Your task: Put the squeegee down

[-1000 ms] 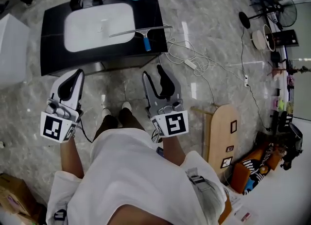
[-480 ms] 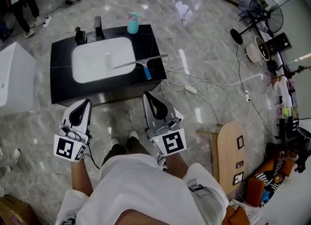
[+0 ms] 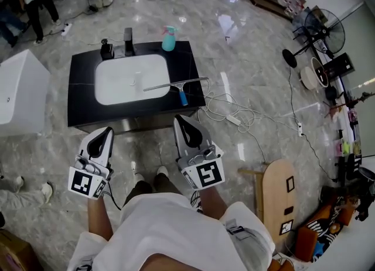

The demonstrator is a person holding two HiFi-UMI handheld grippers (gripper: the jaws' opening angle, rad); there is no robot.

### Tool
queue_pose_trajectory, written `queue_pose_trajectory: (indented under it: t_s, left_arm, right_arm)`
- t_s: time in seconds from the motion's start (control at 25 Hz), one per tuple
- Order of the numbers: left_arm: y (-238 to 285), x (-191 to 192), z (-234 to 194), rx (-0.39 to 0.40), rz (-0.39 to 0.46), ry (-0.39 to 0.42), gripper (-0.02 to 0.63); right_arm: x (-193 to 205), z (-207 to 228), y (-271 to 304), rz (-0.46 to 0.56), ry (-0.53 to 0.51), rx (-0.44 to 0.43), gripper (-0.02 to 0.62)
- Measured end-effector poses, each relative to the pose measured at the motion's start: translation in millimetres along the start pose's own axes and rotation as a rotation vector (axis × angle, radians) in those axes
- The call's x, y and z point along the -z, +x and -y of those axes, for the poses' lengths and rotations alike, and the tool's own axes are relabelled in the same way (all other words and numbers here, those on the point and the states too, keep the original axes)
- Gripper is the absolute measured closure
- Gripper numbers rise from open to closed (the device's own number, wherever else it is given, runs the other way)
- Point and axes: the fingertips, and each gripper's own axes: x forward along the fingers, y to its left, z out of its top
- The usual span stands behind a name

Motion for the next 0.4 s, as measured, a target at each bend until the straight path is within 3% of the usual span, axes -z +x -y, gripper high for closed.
queue_pose_trajectory:
  t_s: [0.4]
  left_arm:
    - [2.4, -0.7, 6.9, 0.007, -0.008, 0.002, 0.601]
  right_arm:
    - [1.7, 1.4, 1.0, -0.007, 0.005, -0.011, 0.601]
